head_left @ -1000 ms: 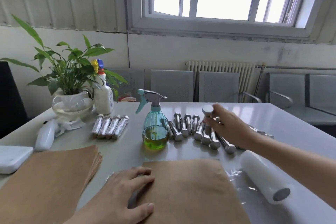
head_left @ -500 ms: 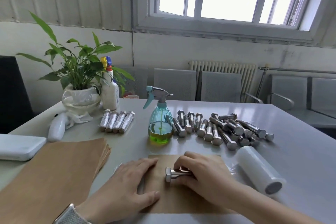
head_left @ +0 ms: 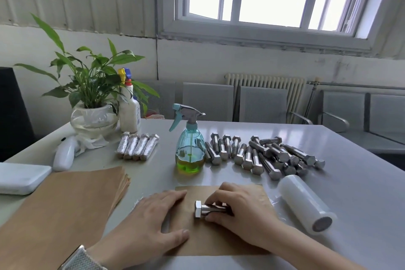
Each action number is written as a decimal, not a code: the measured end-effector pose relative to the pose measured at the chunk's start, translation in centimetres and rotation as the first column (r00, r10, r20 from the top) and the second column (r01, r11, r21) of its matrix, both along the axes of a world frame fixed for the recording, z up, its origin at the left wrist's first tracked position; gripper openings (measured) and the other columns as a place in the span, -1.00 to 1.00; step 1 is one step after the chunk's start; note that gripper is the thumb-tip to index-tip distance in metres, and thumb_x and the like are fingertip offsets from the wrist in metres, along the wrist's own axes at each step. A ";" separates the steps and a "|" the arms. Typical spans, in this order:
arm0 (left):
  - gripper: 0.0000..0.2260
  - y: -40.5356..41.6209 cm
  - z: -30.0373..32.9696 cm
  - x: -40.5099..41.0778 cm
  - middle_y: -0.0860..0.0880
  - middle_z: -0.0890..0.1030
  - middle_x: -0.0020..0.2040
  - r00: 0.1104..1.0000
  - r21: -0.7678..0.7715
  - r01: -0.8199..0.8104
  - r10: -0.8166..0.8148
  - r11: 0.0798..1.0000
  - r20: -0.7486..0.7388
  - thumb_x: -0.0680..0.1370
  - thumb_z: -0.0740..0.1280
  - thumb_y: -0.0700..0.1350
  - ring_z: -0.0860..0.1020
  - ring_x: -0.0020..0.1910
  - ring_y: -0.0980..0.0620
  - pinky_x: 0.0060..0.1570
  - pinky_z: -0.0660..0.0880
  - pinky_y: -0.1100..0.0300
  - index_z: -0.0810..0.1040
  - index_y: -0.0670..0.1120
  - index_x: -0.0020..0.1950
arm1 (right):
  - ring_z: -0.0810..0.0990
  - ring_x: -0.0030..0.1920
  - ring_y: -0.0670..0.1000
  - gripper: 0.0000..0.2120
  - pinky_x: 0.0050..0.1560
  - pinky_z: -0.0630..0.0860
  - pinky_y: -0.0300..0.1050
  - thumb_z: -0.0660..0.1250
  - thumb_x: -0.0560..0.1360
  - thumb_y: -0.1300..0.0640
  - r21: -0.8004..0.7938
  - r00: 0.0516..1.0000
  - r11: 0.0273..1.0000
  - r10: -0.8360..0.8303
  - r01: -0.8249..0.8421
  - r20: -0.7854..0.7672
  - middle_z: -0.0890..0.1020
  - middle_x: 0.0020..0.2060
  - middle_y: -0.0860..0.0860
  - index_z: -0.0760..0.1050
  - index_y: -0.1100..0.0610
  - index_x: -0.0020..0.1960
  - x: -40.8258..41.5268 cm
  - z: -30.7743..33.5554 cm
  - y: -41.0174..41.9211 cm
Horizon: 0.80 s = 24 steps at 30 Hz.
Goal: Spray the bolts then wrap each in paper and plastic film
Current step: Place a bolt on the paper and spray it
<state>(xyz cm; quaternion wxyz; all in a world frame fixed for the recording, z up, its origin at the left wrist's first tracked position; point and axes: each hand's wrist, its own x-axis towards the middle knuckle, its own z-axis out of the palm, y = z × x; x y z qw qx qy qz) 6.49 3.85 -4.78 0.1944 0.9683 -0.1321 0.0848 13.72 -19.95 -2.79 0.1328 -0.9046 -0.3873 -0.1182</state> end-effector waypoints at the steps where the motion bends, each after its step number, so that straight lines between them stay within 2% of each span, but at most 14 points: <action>1: -0.29 0.0 -0.1 0.0 0.34 0.17 0.45 1.000 -0.002 -0.002 0.002 1.000 0.001 0.45 0.26 0.38 0.11 0.43 0.38 0.44 0.00 0.36 0.06 0.26 0.52 | 0.46 0.04 -0.18 -0.63 -0.05 0.11 -0.62 0.24 0.47 -0.37 0.005 1.000 1.000 0.001 -0.001 -0.004 0.55 0.02 -0.19 0.53 -0.24 0.17 0.1 -0.1 -0.1; 4: -0.30 0.1 -0.2 0.0 0.35 0.18 0.44 1.000 -0.006 -0.003 0.003 1.000 -0.004 0.45 0.27 0.37 0.12 0.42 0.39 0.43 0.02 0.37 0.07 0.27 0.51 | 0.44 -0.02 -0.23 -0.60 -0.07 0.16 -0.58 0.25 0.45 -0.39 0.008 0.999 1.000 0.003 -0.003 -0.034 0.54 0.01 -0.21 0.52 -0.24 0.18 0.3 -0.2 -0.2; 6: -0.30 0.1 -0.2 0.1 0.34 0.18 0.44 1.000 -0.009 0.001 -0.001 1.000 -0.003 0.45 0.27 0.38 0.12 0.42 0.39 0.43 0.02 0.37 0.07 0.28 0.51 | 0.43 -0.08 -0.24 -0.61 -0.03 0.26 -0.51 0.29 0.43 -0.37 0.089 0.993 0.996 0.015 -0.004 -0.117 0.53 -0.04 -0.24 0.57 -0.20 0.14 0.6 0.4 -0.7; 9: -0.29 0.2 -0.4 0.2 0.36 0.17 0.44 1.000 -0.004 -0.003 0.003 1.000 0.002 0.44 0.26 0.39 0.11 0.42 0.39 0.42 0.01 0.39 0.06 0.29 0.51 | 0.51 -0.14 -0.18 -0.75 -0.09 0.43 -0.31 0.34 0.46 -0.22 0.325 0.988 0.943 -0.024 0.074 -0.155 0.54 -0.15 -0.23 0.61 -0.14 0.06 1.9 2.7 -2.2; 12: -0.29 0.2 -0.4 0.2 0.35 0.18 0.44 1.000 -0.007 -0.003 0.002 1.000 -0.014 0.43 0.26 0.39 0.13 0.43 0.37 0.44 0.03 0.35 0.07 0.30 0.51 | 0.52 -0.20 -0.21 -0.87 -0.16 0.38 -0.26 0.42 0.49 -0.03 0.356 0.988 0.923 -0.117 0.147 -0.103 0.56 -0.21 -0.18 0.64 -0.05 0.02 4.1 5.1 -2.7; 14: -0.31 0.1 -0.2 0.2 0.39 0.17 0.41 1.000 -0.013 0.004 -0.004 1.000 -0.026 0.43 0.28 0.38 0.13 0.42 0.38 0.42 0.02 0.39 0.06 0.34 0.48 | 0.55 -0.17 -0.21 -0.75 -0.17 0.42 -0.27 0.42 0.48 -0.07 0.340 0.975 0.919 -0.150 0.199 -0.165 0.60 -0.16 -0.17 0.62 0.00 0.11 5.8 6.8 -1.4; 15: -0.33 0.1 -0.1 0.2 0.44 0.13 0.38 0.999 -0.018 0.003 -0.004 1.000 -0.037 0.43 0.29 0.37 0.11 0.40 0.41 0.37 -0.02 0.47 0.04 0.38 0.44 | 0.58 -0.11 -0.18 -0.63 -0.13 0.47 -0.26 0.43 0.47 -0.11 0.344 0.958 0.912 -0.139 0.222 -0.250 0.63 -0.08 -0.15 0.58 0.03 0.21 6.5 7.4 -0.2; 17: -0.36 0.0 0.2 0.1 0.55 0.04 0.28 0.998 -0.029 -0.004 0.002 1.000 -0.060 0.43 0.30 0.37 0.06 0.32 0.50 0.23 -0.12 0.63 0.00 0.44 0.38 | 0.60 0.12 -0.06 -0.25 -0.05 0.52 -0.20 0.45 0.42 -0.22 0.349 0.875 0.893 -0.093 0.285 -0.474 0.57 0.24 -0.02 0.34 0.09 0.48 7.6 8.2 2.9; 19: -0.35 0.0 0.3 0.1 0.55 0.05 0.27 0.998 -0.041 -0.010 0.007 0.999 -0.069 0.43 0.30 0.36 0.07 0.30 0.50 0.18 -0.10 0.64 0.02 0.42 0.41 | 0.51 0.31 0.09 0.05 0.03 0.56 -0.10 0.47 0.33 -0.33 0.330 0.793 0.871 -0.104 0.363 -0.600 0.41 0.42 0.08 0.06 0.12 0.58 8.1 8.3 6.6; 21: -0.33 0.0 0.2 0.3 0.48 0.14 0.33 0.998 -0.052 -0.007 0.004 0.999 -0.058 0.41 0.29 0.38 0.14 0.35 0.43 0.22 -0.04 0.59 0.07 0.38 0.45 | 0.41 0.40 0.14 0.14 0.29 0.46 0.07 0.45 0.25 -0.43 0.361 0.805 0.832 -0.159 0.421 -0.572 0.37 0.44 0.08 0.05 0.12 0.57 8.3 7.6 10.0; 24: -0.29 0.0 0.1 0.4 0.40 0.18 0.40 0.999 -0.049 0.001 -0.003 0.999 -0.036 0.38 0.25 0.40 0.16 0.38 0.37 0.34 0.03 0.44 0.12 0.31 0.49 | 0.44 0.35 0.11 -0.01 0.36 0.34 0.15 0.42 0.19 -0.49 0.438 0.816 0.742 -0.253 0.508 -0.519 0.50 0.30 0.01 0.25 0.05 0.40 8.5 6.7 13.8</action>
